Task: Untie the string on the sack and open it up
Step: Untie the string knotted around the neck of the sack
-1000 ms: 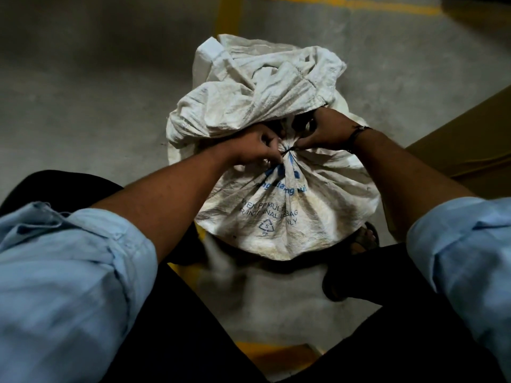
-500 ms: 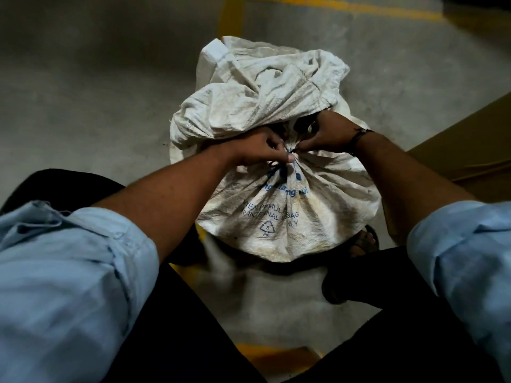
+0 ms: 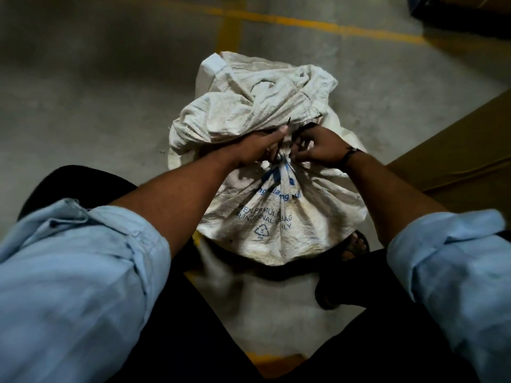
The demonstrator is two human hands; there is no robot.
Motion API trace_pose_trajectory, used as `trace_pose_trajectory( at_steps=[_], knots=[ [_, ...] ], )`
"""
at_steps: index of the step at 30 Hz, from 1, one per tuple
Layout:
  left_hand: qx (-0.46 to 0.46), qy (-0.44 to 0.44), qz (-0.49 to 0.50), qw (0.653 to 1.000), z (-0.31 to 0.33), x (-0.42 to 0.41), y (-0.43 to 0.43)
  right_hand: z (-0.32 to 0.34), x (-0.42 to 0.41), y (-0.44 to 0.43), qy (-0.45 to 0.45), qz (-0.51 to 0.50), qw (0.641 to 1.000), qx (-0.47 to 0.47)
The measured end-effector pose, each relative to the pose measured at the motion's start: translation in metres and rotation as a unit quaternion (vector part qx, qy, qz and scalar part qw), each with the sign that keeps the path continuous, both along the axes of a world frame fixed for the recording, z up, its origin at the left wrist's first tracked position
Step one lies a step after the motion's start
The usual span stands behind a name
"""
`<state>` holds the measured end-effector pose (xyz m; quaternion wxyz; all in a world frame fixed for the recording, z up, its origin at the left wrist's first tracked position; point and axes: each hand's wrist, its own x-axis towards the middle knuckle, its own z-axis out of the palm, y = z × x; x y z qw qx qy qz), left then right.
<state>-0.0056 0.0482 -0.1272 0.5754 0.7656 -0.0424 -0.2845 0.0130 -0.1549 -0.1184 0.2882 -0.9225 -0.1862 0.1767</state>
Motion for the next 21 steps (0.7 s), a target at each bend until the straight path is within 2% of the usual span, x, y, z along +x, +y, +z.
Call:
trace_pose_trajectory(
  at_steps=[6,9,11,15,17,21],
  knots=[
    [-0.006,0.021,0.030,0.999,-0.005,-0.001,0.000,-0.012,-0.025,0.011,-0.070,-0.058,0.996,0.008],
    [-0.060,0.039,0.076,0.995,0.003,-0.005,-0.007,-0.008,-0.032,0.012,-0.085,-0.093,0.991,0.036],
    [-0.066,0.033,0.060,0.995,0.012,-0.009,-0.007,-0.002,-0.038,0.012,-0.105,-0.113,0.987,0.045],
    [0.033,-0.081,-0.054,0.995,0.013,-0.013,0.000,-0.001,-0.048,0.008,-0.083,-0.181,0.978,0.059],
    [0.065,-0.130,-0.044,0.988,0.011,-0.017,-0.002,0.003,-0.049,0.008,-0.079,-0.193,0.976,0.067],
    [0.064,-0.205,0.025,0.976,0.001,-0.025,-0.015,0.017,-0.056,0.016,-0.074,-0.205,0.968,0.122]
  ],
)
